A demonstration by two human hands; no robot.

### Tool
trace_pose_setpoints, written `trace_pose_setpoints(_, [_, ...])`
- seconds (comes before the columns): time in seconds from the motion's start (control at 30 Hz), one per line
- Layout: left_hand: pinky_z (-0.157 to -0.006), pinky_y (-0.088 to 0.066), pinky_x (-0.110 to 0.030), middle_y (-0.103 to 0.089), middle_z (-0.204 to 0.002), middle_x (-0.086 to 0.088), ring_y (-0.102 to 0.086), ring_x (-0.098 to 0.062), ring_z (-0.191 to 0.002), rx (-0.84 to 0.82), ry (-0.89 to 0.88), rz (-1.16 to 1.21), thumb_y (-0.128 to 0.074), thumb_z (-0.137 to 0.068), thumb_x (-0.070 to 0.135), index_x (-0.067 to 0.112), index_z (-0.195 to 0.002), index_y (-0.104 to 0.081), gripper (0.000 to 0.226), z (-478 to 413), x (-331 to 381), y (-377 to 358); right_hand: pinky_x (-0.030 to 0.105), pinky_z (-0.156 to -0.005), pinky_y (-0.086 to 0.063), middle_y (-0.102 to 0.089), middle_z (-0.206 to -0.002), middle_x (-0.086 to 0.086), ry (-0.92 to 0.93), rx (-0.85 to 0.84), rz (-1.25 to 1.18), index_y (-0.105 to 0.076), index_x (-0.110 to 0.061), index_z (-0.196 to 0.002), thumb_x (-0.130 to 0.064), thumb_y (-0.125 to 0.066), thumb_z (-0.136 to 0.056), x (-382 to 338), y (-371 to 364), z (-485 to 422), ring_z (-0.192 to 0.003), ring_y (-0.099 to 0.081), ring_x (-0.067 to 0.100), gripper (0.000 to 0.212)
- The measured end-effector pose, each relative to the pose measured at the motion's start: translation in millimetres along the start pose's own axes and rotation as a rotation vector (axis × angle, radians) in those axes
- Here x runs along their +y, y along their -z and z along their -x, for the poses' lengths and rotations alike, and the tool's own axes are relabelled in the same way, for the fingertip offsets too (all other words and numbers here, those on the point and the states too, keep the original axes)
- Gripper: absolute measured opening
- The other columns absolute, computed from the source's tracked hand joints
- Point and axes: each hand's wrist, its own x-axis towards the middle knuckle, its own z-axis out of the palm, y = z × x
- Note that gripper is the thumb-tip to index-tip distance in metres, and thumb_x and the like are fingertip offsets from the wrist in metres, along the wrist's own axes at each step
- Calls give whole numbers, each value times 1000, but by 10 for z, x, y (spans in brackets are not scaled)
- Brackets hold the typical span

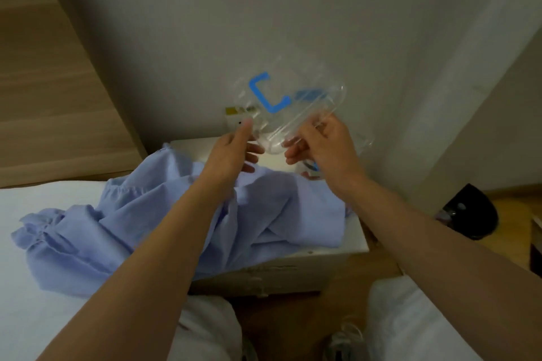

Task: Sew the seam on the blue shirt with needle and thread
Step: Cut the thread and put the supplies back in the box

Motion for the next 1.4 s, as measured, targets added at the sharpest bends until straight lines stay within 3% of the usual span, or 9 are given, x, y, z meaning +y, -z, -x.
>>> trace_pose_setpoints(0.17, [-53,-45,-21,-53,-64,-1,-48,-13,-58,-9,83,-122,-60,-93,29,13,-78,-59,22,-30,61,-474,47,-71,-55,-74,-85,13,-219,-56,18,-50,-13,-86,-12,-52,-96,3,313,34,-57,-62,21,10])
trace_pose_setpoints(0.3, [-53,-42,-23,-46,-61,-2,-42,-13,-54,56,49,-197,-65,-90,23,12,-69,-54,27,-154,-3,-610,22,-43,-46,-68,-90,12,-224,185,200,-52,-7,-108,-22,-60,-93,-16,663,-105,-49,-53,11,23])
trace_pose_setpoints(0.57, [-83,-55,-43,-67,-108,-11,-63,-27,-85,111,37,-441,-65,-83,50,12,-121,-60,55,-252,-118,-712,33,-97,-44,-44,-130,9,-133,214,735,-49,-10,-130,-40,-62,-90,170,1060,-330,-111,-51,22,51])
trace_pose_setpoints(0.7, [-67,-54,-35,-66,-106,-11,-63,-21,-75,16,68,-451,-59,-90,45,9,-123,-53,49,-211,-116,-796,39,-87,-53,-57,-115,10,-204,196,630,-42,-8,-129,-25,-59,-92,157,1067,-353,-96,-60,23,44])
trace_pose_setpoints(0.83, [-85,-55,-49,-64,-113,-15,-65,-33,-94,53,92,-448,-59,-82,50,9,-124,-53,59,-204,-84,-736,25,-56,-52,-58,-83,5,-317,61,573,-43,-9,-111,-22,-59,-91,113,978,-310,-64,-59,15,29])
trace_pose_setpoints(0.93, [-93,-50,-52,-57,-124,-17,-59,-37,-107,119,132,-435,-55,-69,54,11,-129,-48,75,-242,-102,-626,28,-54,-53,-64,-67,13,-442,-21,389,-55,-4,-93,-22,-59,-92,100,937,-264,-52,-61,17,19])
trace_pose_setpoints(1.17, [-105,-22,-37,-31,-145,-8,-27,-32,-130,171,-389,-1026,-42,-86,58,33,-142,-41,61,-32,-75,-715,32,-70,-61,-71,-100,24,-522,-109,-71,-62,-2,-116,-24,-58,-96,201,664,-83,-83,-71,30,30])
trace_pose_setpoints(1.3, [-102,-20,-35,-36,-148,6,-24,-25,-133,25,-360,-1180,-34,-94,53,41,-135,-49,45,-34,-119,-774,34,-72,-60,-71,-102,22,-581,-264,38,-62,-4,-112,-36,-56,-96,145,658,-6,-92,-71,32,37])
trace_pose_setpoints(1.4, [-106,-23,-35,-38,-148,7,-24,-23,-132,-7,-342,-1118,-22,-87,55,40,-130,-55,56,-80,-140,-695,34,-73,-59,-69,-104,19,-643,-122,208,-54,-4,-113,-47,-53,-95,83,849,-76,-88,-71,30,47])
